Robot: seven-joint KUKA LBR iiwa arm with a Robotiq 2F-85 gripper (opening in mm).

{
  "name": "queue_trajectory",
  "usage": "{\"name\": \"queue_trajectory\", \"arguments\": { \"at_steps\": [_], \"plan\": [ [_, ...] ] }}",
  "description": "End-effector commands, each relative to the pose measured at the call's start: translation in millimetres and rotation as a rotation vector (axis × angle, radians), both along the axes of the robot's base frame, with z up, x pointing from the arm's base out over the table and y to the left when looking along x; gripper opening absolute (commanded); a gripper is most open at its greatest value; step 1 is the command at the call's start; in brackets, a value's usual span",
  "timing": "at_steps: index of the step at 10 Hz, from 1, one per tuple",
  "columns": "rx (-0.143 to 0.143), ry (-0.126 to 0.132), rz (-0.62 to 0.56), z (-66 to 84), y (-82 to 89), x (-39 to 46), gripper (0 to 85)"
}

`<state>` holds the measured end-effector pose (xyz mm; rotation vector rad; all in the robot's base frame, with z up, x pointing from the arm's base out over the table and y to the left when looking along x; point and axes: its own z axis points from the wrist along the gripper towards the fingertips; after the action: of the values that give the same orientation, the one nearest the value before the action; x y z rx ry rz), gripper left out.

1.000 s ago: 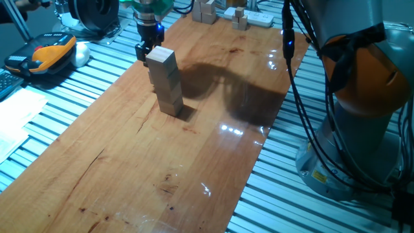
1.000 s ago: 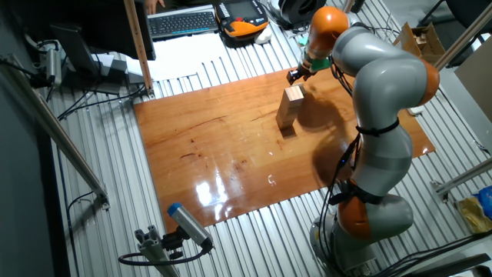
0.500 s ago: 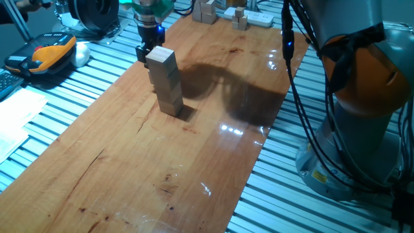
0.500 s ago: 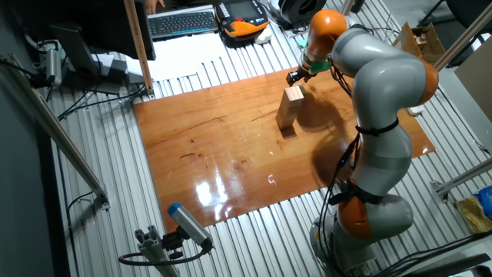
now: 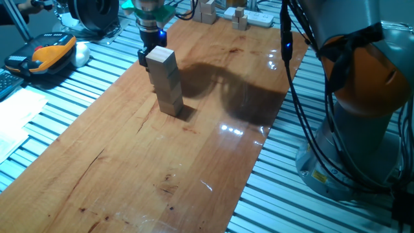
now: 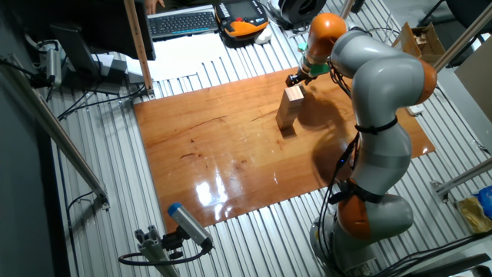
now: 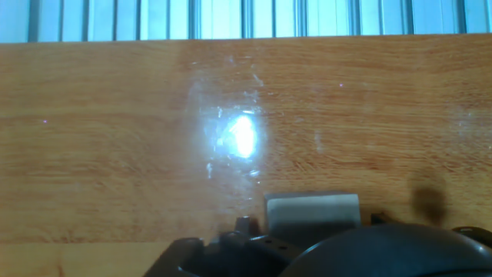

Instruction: Stack the blocks in a vertical line of five

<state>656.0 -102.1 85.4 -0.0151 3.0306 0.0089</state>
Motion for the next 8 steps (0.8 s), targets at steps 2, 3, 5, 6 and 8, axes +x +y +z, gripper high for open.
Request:
{"name": "queue_trajectory", "arguments": {
  "at_steps": [2,3,5,6,8],
  "plan": [
    [-0.004,-0.003,-0.008,-1.4,0.2,-0.1,85.0],
    [-0.004,-0.003,-0.006,-3.1,1.2,-0.1,85.0],
    [-0.013,-0.003,-0.009,-7.4,1.3,-1.1,85.0],
    [-0.016,-0.003,-0.011,-9.6,0.8,-1.9,85.0],
    [-0.021,-0.002,-0.018,-14.2,0.8,-2.7,85.0]
  ]
}}
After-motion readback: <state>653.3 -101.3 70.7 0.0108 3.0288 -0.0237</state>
